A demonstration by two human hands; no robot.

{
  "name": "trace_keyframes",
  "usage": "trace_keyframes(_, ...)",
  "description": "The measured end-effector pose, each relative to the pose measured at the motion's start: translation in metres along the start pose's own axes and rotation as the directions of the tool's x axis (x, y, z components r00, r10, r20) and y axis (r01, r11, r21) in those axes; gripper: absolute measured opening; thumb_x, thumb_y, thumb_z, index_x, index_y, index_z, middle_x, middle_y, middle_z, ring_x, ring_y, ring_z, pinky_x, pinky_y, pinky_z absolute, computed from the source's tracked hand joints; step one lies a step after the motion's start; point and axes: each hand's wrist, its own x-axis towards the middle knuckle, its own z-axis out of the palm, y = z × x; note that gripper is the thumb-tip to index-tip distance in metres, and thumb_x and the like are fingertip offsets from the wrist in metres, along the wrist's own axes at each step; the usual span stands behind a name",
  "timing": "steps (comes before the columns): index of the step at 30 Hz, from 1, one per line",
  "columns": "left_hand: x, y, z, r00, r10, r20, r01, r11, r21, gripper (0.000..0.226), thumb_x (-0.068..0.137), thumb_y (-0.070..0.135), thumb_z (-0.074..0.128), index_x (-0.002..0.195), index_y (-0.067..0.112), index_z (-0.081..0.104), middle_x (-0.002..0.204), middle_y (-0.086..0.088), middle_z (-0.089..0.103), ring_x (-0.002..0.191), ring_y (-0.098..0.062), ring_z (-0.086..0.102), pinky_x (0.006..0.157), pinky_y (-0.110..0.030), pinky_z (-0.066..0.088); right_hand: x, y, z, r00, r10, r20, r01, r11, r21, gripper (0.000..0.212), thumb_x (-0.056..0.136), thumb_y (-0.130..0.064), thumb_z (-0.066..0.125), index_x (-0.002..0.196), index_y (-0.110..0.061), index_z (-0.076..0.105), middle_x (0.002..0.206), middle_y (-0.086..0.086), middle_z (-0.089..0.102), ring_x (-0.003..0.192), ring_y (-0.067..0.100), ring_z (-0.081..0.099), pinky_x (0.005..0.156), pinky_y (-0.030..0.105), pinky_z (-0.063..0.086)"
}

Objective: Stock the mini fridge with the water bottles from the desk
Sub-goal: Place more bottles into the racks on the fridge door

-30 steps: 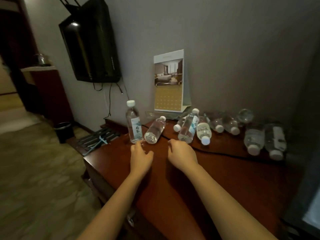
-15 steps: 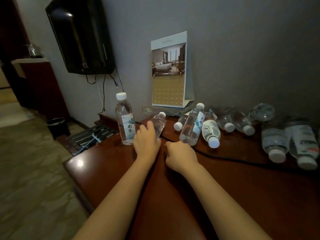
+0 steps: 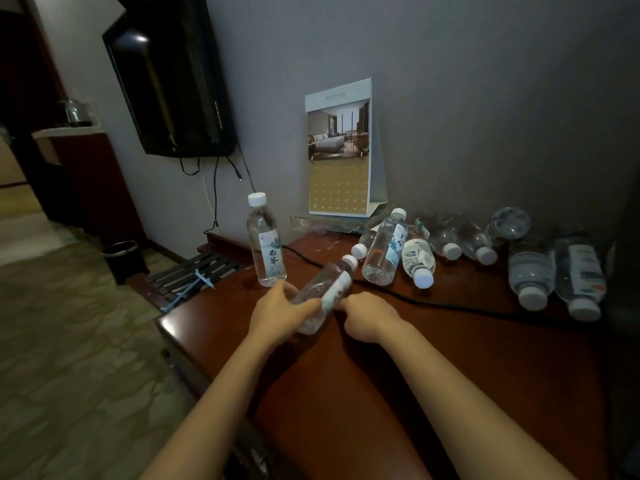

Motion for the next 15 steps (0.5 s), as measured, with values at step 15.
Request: trace_keyframes(15, -0.110, 0.032, -0.022, 0.899, 0.248, 0.360, 0.103, 0.681, -0.725, 0.047, 0.079, 0.020, 0.064, 0.121, 0.034, 0.050, 0.109, -0.007, 0.070, 0.095, -0.026, 0.069, 0.080, -0.038, 0.054, -0.137, -0.013, -0.034, 0.990, -0.091, -0.103, 0.117, 0.171, 0.978, 0.046, 0.084, 0.001, 0.056, 0.128, -0.011, 0.050, 0.121, 0.011, 0.064, 0.112, 0.023, 0.061, 0.099, 0.036, 0.047)
